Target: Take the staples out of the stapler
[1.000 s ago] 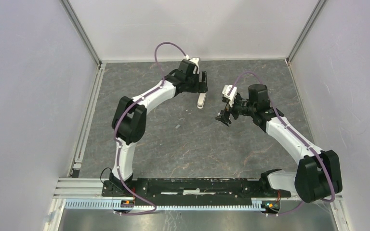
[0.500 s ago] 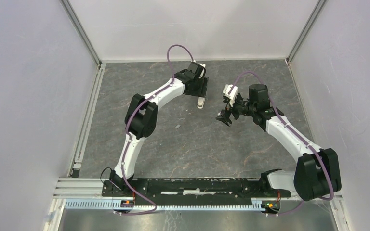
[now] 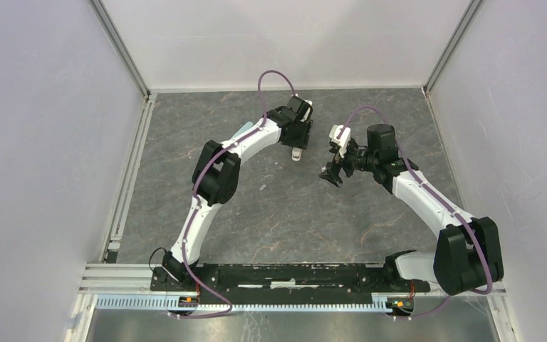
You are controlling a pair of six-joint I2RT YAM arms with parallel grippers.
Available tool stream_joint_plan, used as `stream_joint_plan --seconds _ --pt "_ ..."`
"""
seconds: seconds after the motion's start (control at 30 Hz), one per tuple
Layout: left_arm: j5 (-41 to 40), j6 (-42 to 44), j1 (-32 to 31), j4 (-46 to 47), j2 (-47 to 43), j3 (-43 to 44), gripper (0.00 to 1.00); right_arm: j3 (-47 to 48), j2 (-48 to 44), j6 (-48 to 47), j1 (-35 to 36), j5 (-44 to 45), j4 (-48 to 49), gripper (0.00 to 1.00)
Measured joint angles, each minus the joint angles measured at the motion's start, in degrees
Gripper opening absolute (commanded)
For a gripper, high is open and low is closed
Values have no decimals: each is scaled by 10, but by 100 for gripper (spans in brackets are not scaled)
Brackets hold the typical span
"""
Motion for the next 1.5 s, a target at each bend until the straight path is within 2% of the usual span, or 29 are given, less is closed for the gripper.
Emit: stream_joint_plan --seconds 0.13,0.2,0.33,0.5,0.63,0.8,0.97,1.07,1.2,1.3,1.5 --pt "-7 1 -1 -7 0 2 41 0 0 0 0 -1 0 98" --pt "-12 2 -1 -11 0 4 33 0 0 0 0 -2 0 98" --pt "-14 9 -2 -20 0 9 26 0 2 0 -1 -7 0 98" --pt "-14 15 -2 -23 0 10 2 0 8 4 -2 -18 0 98" --pt "-3 21 0 13 -20 -31 2 0 16 16 -2 -36 1 98" --pt "38 20 12 92 -124 -188 2 -1 35 60 -5 -61 20 98" --pt "110 -14 40 247 -297 -395 2 -61 36 180 -16 -91 152 98" --pt "152 -56 58 380 -402 -525 2 -118 45 284 -20 -126 261 98" --pt "200 -91 61 499 -466 -627 2 -165 60 386 -21 -161 374 98" --pt "236 -96 59 530 -483 -662 2 -165 55 382 -21 -169 391 98" --pt "289 -84 58 543 -508 -692 2 -134 45 308 -21 -170 341 98"
